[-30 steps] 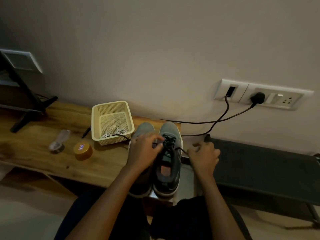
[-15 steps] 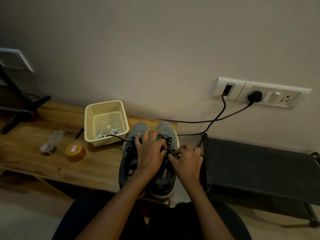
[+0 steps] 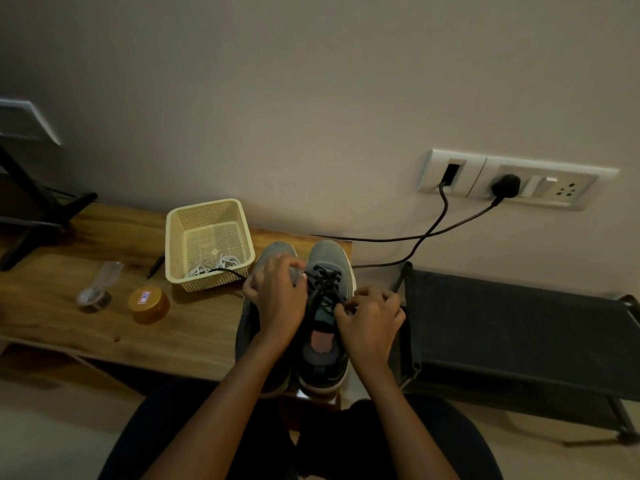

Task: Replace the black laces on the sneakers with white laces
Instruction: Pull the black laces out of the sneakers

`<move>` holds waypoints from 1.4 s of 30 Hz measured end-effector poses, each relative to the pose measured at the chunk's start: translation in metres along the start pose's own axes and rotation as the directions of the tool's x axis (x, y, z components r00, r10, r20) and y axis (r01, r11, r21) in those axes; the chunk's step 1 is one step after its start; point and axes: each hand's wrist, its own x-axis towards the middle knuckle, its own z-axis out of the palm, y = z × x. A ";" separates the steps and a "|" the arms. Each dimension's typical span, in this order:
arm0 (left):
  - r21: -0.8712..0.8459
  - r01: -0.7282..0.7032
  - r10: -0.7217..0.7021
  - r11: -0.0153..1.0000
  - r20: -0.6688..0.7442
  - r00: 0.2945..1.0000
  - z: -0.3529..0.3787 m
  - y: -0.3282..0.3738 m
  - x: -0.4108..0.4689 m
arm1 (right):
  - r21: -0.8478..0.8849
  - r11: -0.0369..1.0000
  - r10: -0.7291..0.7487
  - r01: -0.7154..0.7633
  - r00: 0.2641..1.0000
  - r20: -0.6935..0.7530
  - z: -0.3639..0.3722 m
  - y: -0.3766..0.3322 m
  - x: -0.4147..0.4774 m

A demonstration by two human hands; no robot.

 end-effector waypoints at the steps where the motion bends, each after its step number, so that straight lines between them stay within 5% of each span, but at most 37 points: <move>1: 0.097 -0.166 0.163 0.981 0.036 0.986 0.001 -0.001 0.000 | 0.004 1.000 0.007 -0.007 1.000 0.006 -0.001 0.001 0.001; 4: 0.327 -0.461 0.382 0.825 0.279 0.881 0.001 0.000 -0.004 | 0.008 1.000 0.019 -0.019 1.000 0.025 -0.003 0.003 0.003; 8: 0.428 -0.429 0.276 0.796 0.374 0.885 0.008 0.000 -0.010 | 0.062 0.997 0.042 -0.044 0.999 0.029 -0.002 0.003 0.004; 17: 0.281 -0.326 0.303 0.903 0.125 0.945 0.015 -0.007 -0.007 | 0.013 1.000 0.025 -0.024 0.998 -0.063 0.005 0.000 -0.003; 23: -0.037 0.034 -0.040 0.999 -0.194 0.980 -0.007 -0.007 0.010 | 0.039 0.999 0.018 -0.015 0.998 -0.067 0.008 0.002 -0.004; 27: 0.002 0.013 -0.012 1.000 -0.091 0.996 -0.005 -0.007 0.003 | 0.074 0.996 0.045 -0.040 0.996 -0.071 0.008 0.003 -0.002; 31: 0.204 -0.339 0.318 0.918 0.132 0.939 0.000 -0.005 0.000 | 0.106 0.992 0.069 -0.065 0.997 -0.043 0.003 0.002 -0.002; 33: 0.314 -0.419 0.337 0.852 0.284 0.898 0.005 -0.003 -0.005 | 0.151 0.985 0.094 -0.086 0.995 -0.043 0.000 -0.001 -0.003; 36: 0.369 -0.402 0.274 0.838 0.354 0.894 0.012 -0.004 -0.009 | 0.172 0.980 0.105 -0.095 0.993 -0.050 -0.003 -0.002 -0.004; 42: 0.255 -0.312 0.247 0.915 0.258 0.934 0.011 -0.005 -0.006 | 0.040 0.998 0.060 -0.057 0.994 -0.087 0.005 -0.001 -0.007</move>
